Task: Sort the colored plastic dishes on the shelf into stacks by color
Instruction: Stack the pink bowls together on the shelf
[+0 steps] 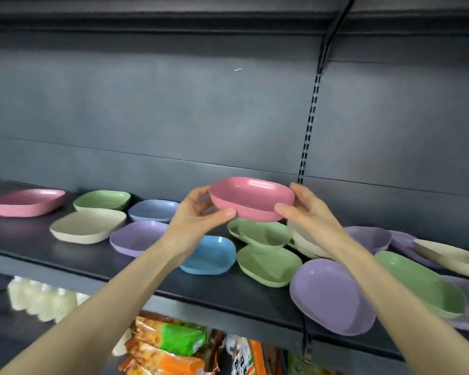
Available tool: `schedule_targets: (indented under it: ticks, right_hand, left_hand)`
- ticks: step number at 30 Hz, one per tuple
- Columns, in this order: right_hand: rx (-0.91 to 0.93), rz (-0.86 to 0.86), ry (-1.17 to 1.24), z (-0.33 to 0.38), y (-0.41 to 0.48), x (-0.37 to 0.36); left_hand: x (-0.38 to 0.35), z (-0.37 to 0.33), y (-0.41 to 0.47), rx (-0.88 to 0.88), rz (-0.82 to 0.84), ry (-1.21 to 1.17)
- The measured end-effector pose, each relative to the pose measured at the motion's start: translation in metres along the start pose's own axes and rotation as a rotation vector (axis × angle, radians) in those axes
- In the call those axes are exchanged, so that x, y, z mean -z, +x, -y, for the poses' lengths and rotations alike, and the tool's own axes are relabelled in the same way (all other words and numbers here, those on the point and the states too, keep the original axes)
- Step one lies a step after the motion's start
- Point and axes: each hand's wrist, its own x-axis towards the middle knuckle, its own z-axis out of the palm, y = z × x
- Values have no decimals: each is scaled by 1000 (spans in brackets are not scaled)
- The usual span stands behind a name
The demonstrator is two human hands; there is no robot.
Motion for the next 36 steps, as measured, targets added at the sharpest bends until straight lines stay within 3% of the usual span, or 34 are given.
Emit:
schedule_targets:
  ticks: [4,15,27,36]
  right_hand:
    - [21,86,-1,6,4,-70]
    - [25,125,76,11,29,-275]
    - [54,206,31,-3,131,-407]
    - [27,308,-18,-36,211,-486]
  left_hand:
    - [63,-14,-26,-4,-64,-66]
    - [265,-52,-67,-12,-123,76]
    - [412,-45,-26,-32,-184,125]
    - [513,-20,29,3,-244,324]
